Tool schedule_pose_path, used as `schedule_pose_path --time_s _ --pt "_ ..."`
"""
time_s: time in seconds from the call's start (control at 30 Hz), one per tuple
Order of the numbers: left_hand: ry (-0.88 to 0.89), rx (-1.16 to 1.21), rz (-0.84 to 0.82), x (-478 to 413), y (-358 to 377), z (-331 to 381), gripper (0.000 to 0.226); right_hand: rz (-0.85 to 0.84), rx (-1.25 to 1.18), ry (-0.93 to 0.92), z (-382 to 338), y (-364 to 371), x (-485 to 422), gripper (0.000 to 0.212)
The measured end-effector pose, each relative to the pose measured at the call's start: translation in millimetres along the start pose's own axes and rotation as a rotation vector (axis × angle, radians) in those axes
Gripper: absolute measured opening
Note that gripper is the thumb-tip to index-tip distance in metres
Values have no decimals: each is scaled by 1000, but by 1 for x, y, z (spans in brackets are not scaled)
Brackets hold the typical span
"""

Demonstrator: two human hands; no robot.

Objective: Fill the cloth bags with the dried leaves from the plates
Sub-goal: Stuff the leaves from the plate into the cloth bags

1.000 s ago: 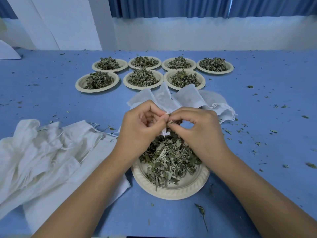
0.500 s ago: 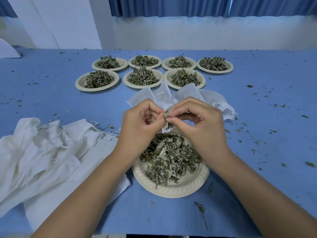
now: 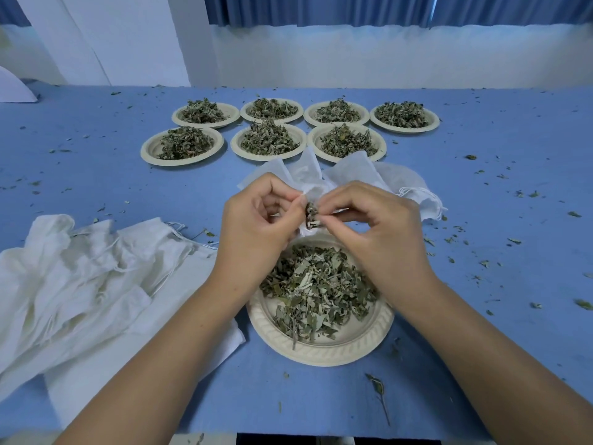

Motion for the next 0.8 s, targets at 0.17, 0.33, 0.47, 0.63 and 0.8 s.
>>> schedule_pose_path --time_s 0.17,0.33,0.47,0.63,0.8 --pt "20 5 -57 2 2 2 17 -221 116 -61 0 8 -1 27" --pt "-42 23 54 -2 -3 0 18 -10 247 -106 -6 -12 -5 34" --pt "-8 58 -17 1 -1 4 18 -332 329 -169 -12 10 0 25" --pt "5 57 59 -2 -7 4 20 -262 218 -66 -7 0 -3 32" --pt "-29 120 279 -8 -19 2 23 -267 65 -44 -7 -7 -8 16"
Point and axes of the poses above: each hand's wrist, its own x-axis away from the middle knuckle, its own y-axis out of the palm, z = x × y, the point moved 3 cm from there along -x, towards the middle knuckle, and after that the axes turned 12 degrees about -y, right-handed, at the moved point
